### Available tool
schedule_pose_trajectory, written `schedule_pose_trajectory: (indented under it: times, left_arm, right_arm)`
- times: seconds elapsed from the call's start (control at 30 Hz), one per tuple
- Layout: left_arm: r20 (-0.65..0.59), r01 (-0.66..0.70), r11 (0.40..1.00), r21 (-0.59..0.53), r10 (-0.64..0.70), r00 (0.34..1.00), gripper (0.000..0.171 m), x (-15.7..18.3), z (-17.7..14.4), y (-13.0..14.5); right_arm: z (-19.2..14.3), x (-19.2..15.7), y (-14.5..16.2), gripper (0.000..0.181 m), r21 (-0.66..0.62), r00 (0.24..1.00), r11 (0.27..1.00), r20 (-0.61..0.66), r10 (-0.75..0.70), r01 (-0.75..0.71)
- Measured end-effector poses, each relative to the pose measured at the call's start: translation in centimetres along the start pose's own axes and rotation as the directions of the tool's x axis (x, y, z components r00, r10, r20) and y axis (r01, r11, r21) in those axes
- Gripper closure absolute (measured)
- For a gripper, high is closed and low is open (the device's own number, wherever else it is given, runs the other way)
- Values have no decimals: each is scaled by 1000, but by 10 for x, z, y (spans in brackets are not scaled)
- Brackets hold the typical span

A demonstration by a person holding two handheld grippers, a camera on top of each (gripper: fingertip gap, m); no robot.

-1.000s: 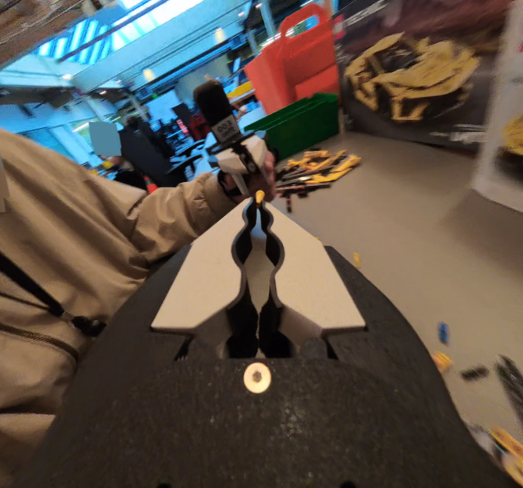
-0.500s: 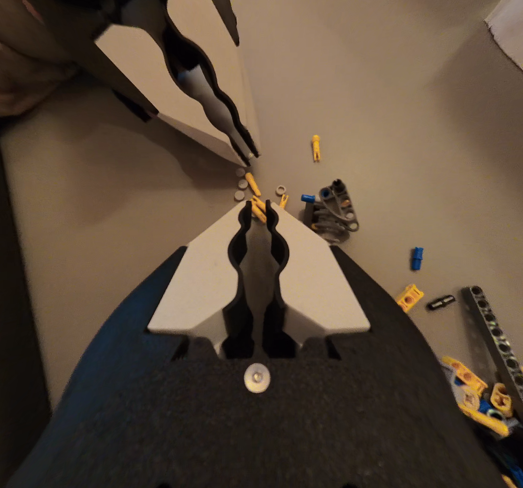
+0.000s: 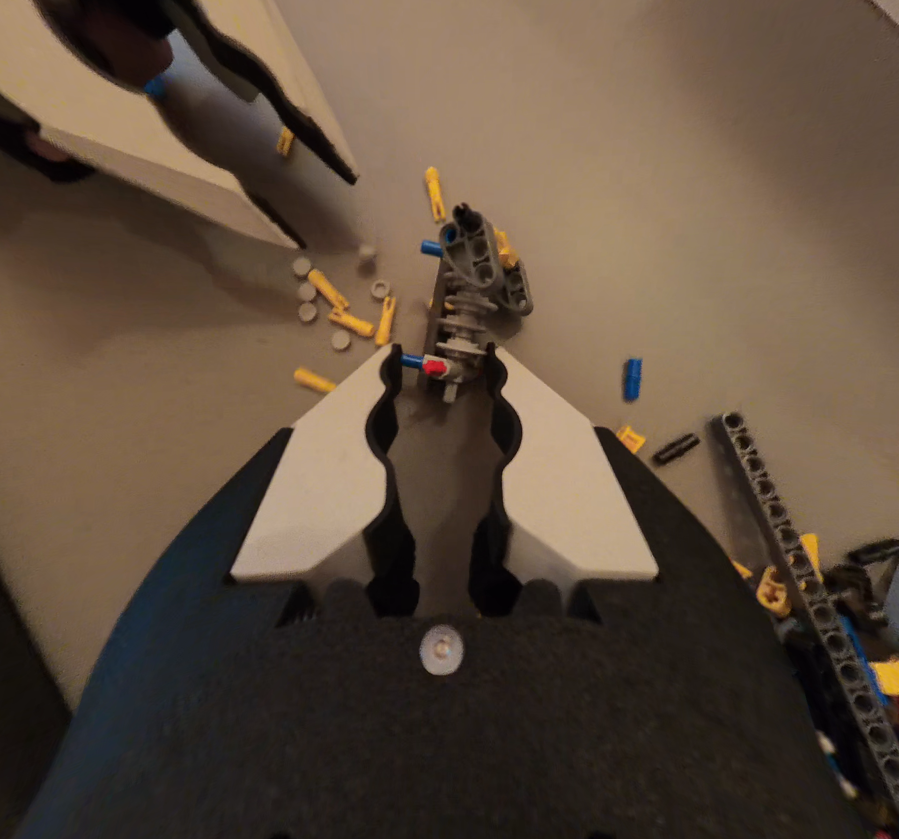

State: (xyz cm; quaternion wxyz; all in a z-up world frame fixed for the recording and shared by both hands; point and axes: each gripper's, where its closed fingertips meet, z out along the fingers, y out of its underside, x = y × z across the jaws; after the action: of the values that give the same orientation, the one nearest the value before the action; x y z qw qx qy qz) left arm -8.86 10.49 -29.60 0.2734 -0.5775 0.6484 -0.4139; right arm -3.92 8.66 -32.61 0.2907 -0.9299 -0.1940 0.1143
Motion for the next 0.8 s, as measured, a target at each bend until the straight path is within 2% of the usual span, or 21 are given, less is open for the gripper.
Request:
schedule_pose_trajectory:
  times: [0.13,0.2,0.27,0.33,0.43,0.6,0.8]
  left_arm:
    - [-24,59,998,29,-58,998,145,0,-3,-4]
    - [-61,121,988,91,-116,991,145,0,-8,-15]
    - [-132,236,955,181,-214,968,146,1,-15,-32]
    - [-225,361,896,258,-308,925,147,0,-24,-48]
    - [-300,436,847,304,-349,888,151,-1,-34,-58]
    - [-291,453,829,329,-368,883,157,-6,-37,-60]
    - [-290,463,826,323,-379,879,157,-8,-35,-59]
  right_arm:
    - [0,-2,-9,149,31,984,990,115,133,-138]
    - [-15,-11,-30,159,177,953,959,248,175,-223]
    - [-33,-16,-49,160,323,951,921,283,123,-215]
    - [-38,-12,-54,159,383,981,914,181,72,-137]
    - [-44,-10,-64,159,449,998,892,48,30,-48]
    - [-50,-9,-77,159,469,983,876,-181,-35,118]
    - [-51,-18,-84,159,433,945,867,-307,-114,245]
